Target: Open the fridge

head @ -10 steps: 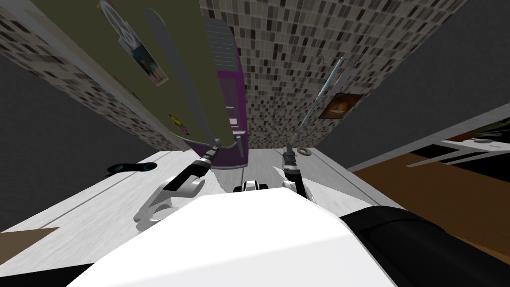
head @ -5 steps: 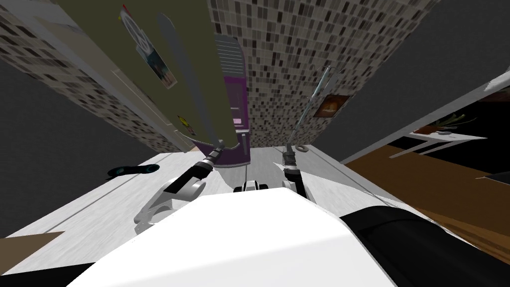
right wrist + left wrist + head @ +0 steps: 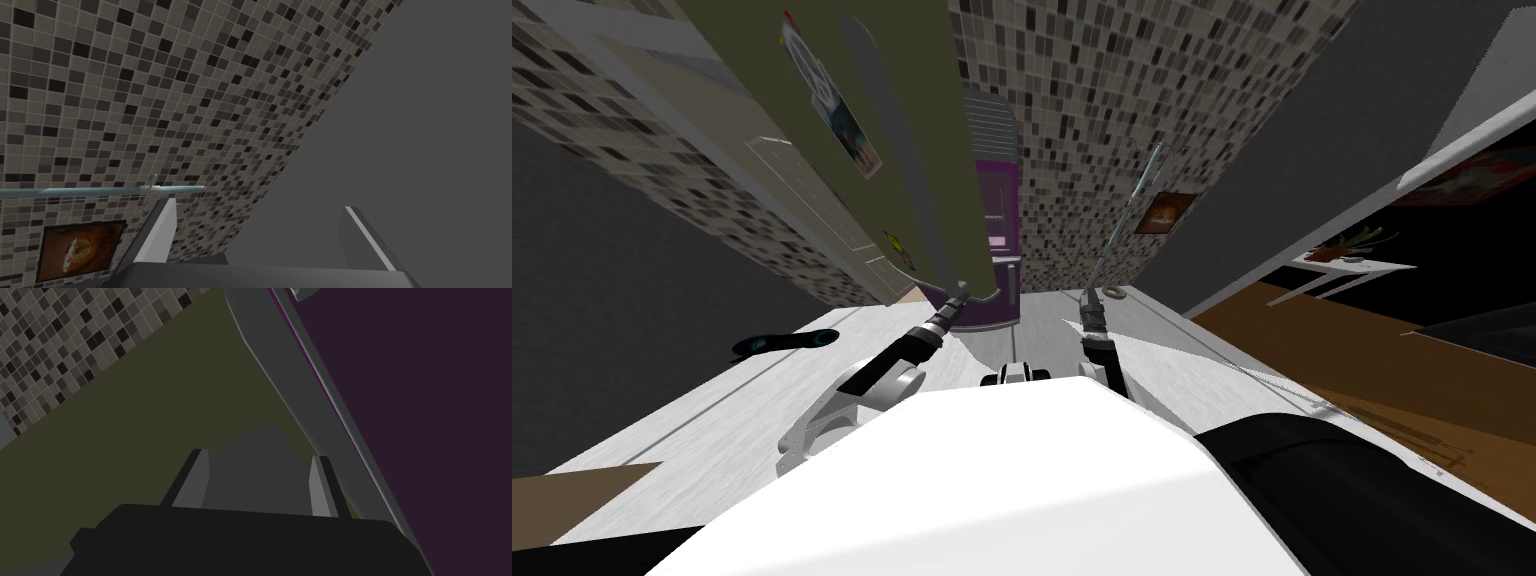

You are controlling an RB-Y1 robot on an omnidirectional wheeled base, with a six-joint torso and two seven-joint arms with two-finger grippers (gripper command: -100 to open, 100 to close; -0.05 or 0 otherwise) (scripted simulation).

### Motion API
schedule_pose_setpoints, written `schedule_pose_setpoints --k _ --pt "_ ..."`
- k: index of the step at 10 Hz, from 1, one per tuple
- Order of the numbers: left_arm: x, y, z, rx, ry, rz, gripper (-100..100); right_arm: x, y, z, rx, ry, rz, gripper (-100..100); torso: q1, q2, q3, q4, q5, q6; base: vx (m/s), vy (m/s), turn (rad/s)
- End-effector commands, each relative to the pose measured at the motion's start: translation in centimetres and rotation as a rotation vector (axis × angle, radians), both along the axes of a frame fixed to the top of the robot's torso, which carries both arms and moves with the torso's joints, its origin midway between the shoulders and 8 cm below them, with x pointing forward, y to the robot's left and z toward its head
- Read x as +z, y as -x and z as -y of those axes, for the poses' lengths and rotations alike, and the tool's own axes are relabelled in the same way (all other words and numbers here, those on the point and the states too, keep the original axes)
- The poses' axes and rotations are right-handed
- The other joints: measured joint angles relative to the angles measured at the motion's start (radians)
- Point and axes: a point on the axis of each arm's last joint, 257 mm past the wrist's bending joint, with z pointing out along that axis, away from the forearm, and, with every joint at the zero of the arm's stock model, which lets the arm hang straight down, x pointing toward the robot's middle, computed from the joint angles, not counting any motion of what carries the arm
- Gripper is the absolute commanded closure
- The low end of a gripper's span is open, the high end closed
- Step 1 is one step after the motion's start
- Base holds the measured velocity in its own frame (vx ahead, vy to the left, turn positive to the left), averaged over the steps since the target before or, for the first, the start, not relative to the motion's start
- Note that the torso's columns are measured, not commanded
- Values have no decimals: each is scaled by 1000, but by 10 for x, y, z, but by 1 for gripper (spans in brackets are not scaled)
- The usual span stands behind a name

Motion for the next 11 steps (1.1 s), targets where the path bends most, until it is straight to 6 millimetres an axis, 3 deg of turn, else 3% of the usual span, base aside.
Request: schedule_pose_setpoints --k 1,8,9,10,11 --pt "13 0 1 -9 -4 38 100 0 0 0 0 0 0 0 0 -2 -1 1 0 -1 -46 90 0" --pt "18 19 37 -118 5 46 100 0 0 0 0 0 0 0 1 6 4 2 1 1 -146 210 -70" --pt "4 21 37 -115 3 7 100 0 0 0 0 0 0 0 -6 4 3 1 0 1 -79 86 -3" --pt "3 24 44 -140 1 5 100 0 0 0 0 0 0 0 -16 -3 -1 -4 -2 4 -85 188 -71" --pt "5 28 51 -166 1 11 100 0 0 0 0 0 0 0 -12 -3 0 -6 -1 6 -123 256 -187"
